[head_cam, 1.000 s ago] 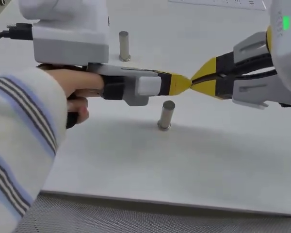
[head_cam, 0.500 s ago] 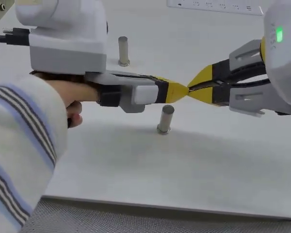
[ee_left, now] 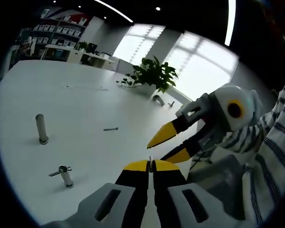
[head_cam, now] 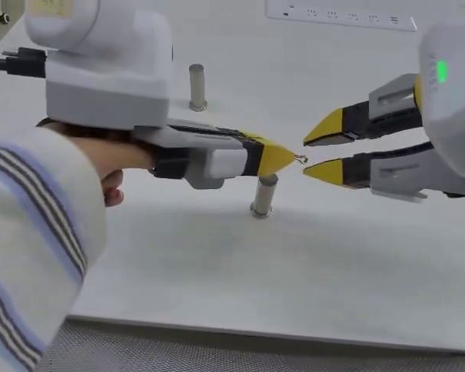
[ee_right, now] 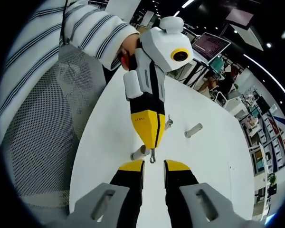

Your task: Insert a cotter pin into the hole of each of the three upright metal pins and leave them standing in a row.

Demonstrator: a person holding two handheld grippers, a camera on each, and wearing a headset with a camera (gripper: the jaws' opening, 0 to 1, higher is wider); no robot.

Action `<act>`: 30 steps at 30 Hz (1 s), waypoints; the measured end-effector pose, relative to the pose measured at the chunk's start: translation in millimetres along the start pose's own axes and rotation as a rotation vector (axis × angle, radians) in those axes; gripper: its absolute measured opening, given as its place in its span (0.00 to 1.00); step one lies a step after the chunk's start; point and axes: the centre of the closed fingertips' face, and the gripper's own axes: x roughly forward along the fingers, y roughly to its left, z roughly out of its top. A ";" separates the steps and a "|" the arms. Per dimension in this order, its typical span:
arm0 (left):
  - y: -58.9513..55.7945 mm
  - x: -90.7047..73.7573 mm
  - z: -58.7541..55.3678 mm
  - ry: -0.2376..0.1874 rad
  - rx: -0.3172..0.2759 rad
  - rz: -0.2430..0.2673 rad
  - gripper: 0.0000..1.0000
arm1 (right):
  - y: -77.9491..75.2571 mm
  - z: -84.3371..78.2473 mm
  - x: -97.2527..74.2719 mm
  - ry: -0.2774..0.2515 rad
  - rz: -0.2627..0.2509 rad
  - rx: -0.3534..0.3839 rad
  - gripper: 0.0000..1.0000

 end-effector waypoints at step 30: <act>-26.0 -9.3 -6.1 0.034 0.571 -0.048 0.00 | 16.2 7.8 6.0 -0.182 0.107 0.368 0.11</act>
